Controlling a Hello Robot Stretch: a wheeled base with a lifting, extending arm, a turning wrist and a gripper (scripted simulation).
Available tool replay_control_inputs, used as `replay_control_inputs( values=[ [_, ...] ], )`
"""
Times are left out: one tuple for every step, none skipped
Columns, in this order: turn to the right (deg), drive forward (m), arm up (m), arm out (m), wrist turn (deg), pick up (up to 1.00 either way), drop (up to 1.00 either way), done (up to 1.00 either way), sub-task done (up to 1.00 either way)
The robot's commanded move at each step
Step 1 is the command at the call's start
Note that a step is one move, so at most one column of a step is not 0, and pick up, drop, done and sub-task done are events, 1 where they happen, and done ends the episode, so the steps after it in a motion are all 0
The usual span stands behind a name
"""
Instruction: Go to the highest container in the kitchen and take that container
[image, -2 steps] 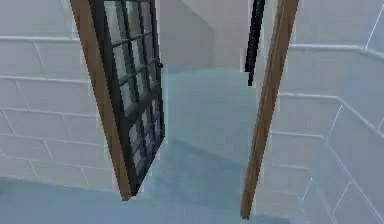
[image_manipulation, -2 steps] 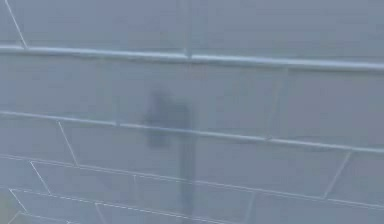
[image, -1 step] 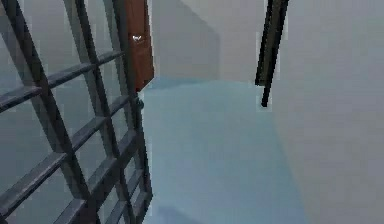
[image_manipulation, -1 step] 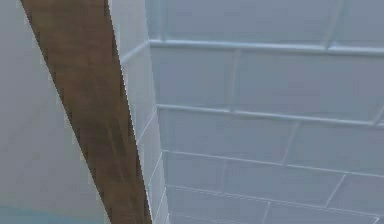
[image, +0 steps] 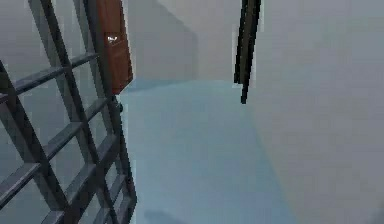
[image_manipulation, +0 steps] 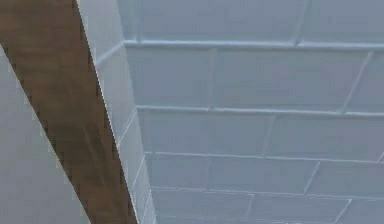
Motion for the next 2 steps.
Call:
replay_control_inputs(
  values=[
    [0.0,0.45,0.0,0.0,0.0,0.0,0.0,0.0,0.0],
    [9.0,0.0,0.0,0.0,0.0,0.0,0.0,0.0,0.0]
  ],
)
